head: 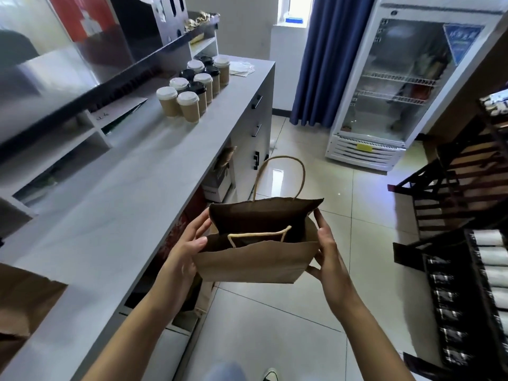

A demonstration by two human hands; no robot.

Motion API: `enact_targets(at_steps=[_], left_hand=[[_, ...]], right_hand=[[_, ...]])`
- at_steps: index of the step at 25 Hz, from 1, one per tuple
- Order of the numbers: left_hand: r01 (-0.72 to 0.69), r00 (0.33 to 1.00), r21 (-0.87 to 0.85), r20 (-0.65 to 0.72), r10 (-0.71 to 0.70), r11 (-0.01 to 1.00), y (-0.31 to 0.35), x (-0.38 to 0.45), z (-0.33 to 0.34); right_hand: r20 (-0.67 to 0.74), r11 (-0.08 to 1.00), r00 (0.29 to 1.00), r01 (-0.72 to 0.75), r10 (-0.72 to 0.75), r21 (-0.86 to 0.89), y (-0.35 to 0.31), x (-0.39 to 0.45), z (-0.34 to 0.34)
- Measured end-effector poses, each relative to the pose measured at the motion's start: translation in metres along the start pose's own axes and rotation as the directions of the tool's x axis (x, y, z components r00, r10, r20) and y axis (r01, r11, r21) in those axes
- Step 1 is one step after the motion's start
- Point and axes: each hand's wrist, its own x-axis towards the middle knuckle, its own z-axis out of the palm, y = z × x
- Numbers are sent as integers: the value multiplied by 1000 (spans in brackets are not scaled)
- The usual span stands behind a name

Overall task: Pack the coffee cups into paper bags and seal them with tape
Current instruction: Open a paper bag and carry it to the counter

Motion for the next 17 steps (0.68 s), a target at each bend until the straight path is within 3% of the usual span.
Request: enact_targets(at_steps=[17], left_hand=[[-20, 999, -21, -40, 20, 1000, 27, 212, -19]], right_hand=[[49, 998, 999, -8, 11, -66, -61, 214, 7]])
